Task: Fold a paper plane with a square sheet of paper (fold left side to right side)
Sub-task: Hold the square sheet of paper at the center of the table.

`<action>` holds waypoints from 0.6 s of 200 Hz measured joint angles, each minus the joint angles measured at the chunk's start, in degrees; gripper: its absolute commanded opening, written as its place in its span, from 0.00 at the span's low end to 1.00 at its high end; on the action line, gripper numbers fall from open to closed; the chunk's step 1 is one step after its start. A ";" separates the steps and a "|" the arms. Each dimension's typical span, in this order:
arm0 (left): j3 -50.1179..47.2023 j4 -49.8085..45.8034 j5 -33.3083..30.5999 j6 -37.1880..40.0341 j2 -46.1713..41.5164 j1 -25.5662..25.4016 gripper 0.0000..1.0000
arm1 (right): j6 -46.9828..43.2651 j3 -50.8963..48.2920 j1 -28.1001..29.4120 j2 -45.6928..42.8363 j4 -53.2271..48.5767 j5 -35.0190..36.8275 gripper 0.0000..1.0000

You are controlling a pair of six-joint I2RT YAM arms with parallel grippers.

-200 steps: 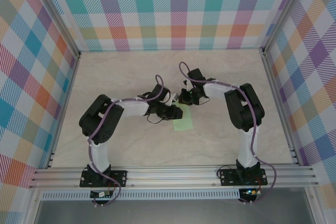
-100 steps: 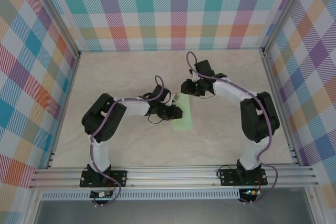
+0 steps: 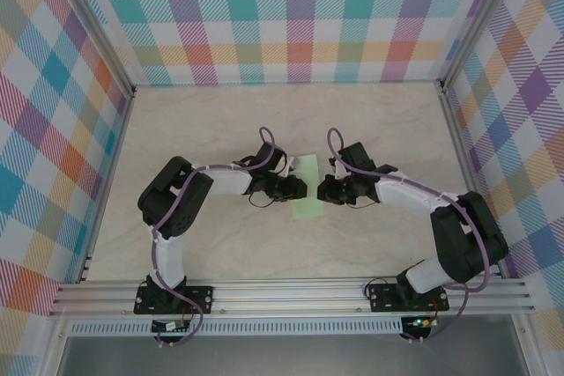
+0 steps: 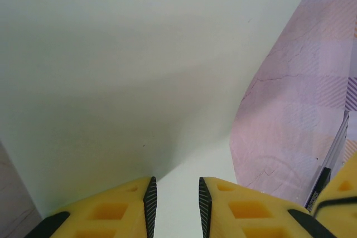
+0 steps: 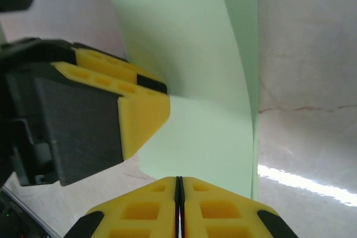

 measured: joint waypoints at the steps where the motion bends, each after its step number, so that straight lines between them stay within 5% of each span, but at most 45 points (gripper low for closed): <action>1: 0.00 0.00 0.00 -0.02 0.00 0.00 0.29 | 0.04 0.00 0.04 0.09 0.09 -0.02 0.10; 120: 0.83 -0.68 -0.44 -1.29 0.02 -0.11 0.29 | 0.02 3.23 0.66 11.28 -1.42 3.43 0.10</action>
